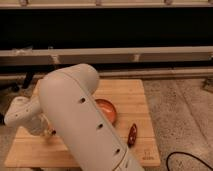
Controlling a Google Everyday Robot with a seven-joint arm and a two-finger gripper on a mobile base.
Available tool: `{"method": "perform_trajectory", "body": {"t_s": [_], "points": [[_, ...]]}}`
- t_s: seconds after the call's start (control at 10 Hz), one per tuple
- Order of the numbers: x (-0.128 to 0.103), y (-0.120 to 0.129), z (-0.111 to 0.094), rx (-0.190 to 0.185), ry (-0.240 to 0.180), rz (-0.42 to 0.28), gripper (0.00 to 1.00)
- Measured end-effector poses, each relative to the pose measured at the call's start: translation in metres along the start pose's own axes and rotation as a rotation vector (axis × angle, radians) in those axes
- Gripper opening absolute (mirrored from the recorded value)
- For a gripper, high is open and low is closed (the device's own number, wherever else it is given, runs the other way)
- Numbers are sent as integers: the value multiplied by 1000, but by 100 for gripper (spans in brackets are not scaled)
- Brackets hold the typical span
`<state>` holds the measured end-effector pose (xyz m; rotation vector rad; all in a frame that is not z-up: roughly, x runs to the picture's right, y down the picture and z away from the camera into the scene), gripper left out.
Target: Push the eraser across the table
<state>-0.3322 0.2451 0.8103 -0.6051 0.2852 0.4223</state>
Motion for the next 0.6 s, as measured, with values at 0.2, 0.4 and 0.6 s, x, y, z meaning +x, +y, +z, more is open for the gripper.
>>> {"method": "perform_trajectory", "body": {"t_s": [0.2,0.4,0.6], "points": [[4,-14,5,12,7,31,6],[4,-14,2,13,10,29,6],[4,-15,2,13,11,34,6]]}}
